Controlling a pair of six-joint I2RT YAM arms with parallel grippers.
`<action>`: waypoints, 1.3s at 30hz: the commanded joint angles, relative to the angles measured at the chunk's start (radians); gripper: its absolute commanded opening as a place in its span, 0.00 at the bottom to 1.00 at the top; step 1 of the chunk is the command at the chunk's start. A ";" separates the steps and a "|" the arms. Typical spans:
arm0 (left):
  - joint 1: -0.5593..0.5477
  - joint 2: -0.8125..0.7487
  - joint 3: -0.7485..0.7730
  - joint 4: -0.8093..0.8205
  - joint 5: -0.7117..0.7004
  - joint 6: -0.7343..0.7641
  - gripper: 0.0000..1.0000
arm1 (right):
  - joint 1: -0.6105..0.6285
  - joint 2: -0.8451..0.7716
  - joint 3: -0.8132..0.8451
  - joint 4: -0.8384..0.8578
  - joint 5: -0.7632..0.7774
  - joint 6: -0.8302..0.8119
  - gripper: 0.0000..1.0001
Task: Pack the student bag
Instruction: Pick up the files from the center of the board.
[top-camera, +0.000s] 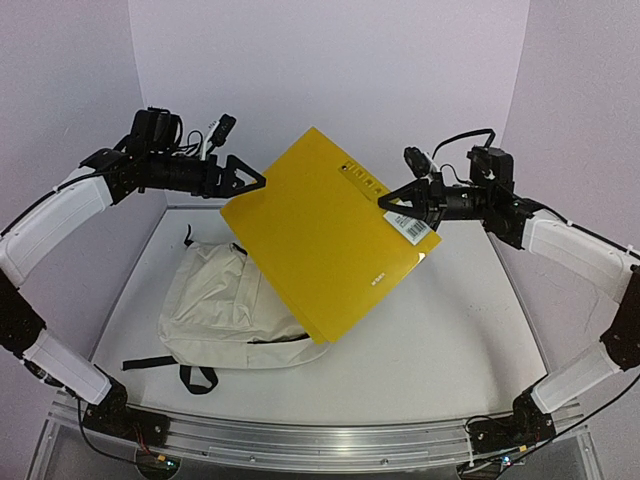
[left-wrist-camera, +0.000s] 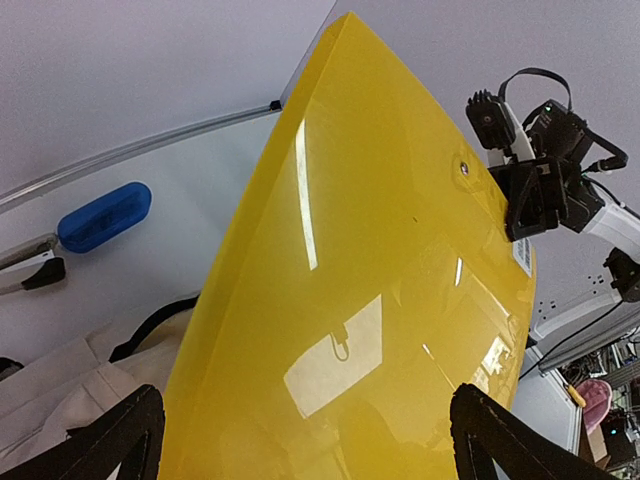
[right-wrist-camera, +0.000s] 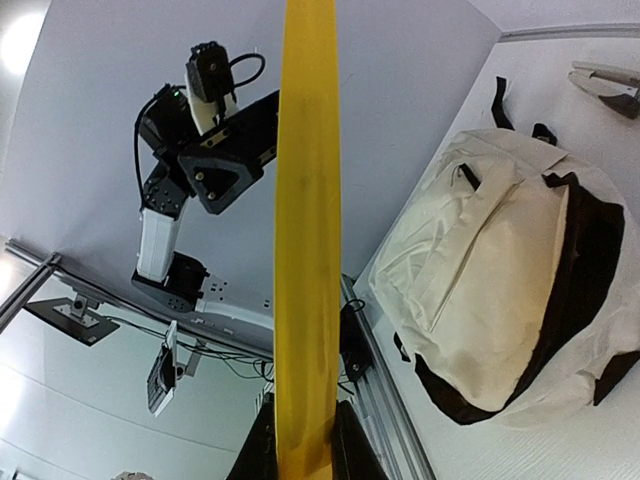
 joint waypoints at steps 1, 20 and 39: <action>0.003 0.029 0.024 -0.049 0.072 0.029 1.00 | 0.038 -0.006 0.012 0.046 -0.070 -0.030 0.05; 0.003 0.030 -0.091 -0.041 0.441 0.021 0.02 | 0.085 0.104 0.025 0.037 -0.062 -0.095 0.06; 0.006 -0.179 -0.351 0.564 0.188 -0.376 0.00 | -0.113 0.014 -0.083 0.060 0.224 -0.108 0.98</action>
